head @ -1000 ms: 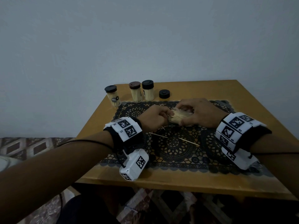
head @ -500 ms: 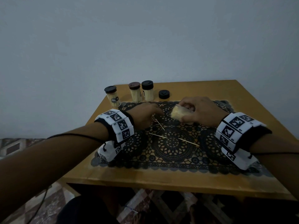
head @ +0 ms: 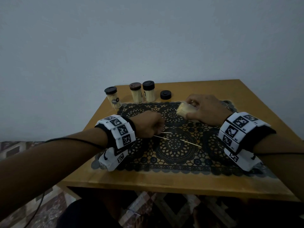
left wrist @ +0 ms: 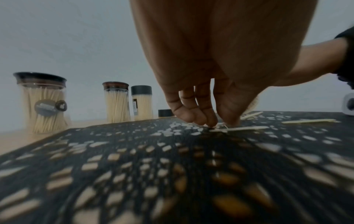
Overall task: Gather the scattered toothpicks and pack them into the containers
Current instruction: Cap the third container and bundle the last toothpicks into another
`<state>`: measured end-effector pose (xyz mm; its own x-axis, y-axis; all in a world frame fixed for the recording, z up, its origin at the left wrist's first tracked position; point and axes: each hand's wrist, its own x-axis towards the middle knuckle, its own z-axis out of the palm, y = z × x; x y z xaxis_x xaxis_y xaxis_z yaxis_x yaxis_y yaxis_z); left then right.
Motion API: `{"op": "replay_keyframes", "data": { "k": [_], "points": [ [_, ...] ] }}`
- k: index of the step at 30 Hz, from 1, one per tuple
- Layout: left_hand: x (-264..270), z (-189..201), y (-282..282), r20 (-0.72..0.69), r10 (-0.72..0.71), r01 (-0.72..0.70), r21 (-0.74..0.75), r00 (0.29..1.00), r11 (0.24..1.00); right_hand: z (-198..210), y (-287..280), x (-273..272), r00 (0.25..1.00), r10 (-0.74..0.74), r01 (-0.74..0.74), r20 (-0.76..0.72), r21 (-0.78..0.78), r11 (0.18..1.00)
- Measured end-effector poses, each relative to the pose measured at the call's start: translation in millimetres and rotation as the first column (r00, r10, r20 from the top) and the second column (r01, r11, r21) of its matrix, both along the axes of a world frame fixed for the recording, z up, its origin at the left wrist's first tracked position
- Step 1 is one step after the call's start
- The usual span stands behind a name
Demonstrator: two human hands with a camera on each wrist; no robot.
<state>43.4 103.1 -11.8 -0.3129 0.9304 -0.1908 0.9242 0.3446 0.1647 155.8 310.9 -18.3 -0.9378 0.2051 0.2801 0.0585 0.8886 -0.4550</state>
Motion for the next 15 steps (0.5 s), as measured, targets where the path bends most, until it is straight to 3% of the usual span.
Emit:
{"op": "replay_keyframes", "data": {
  "k": [6, 13, 15],
  "points": [
    [5.7, -6.4, -7.7, -0.023, -0.062, 0.061, -0.017, 0.998, 0.998, 0.8, -0.5, 0.7, 1.0, -0.031, 0.031, 0.002, 0.002, 1.0],
    [17.6, -2.1, -3.1, -0.099, -0.176, 0.159, -0.161, 0.979, 0.974, 1.6, 0.4, 0.3, 0.994, -0.106, 0.106, -0.031, -0.003, 0.994],
    [25.2, -1.9, 4.9, -0.107, -0.198, 0.19, -0.082, 0.974, 0.978, 1.9, 0.0, 1.4, 0.992, -0.121, 0.122, -0.038, 0.002, 0.993]
  ]
}}
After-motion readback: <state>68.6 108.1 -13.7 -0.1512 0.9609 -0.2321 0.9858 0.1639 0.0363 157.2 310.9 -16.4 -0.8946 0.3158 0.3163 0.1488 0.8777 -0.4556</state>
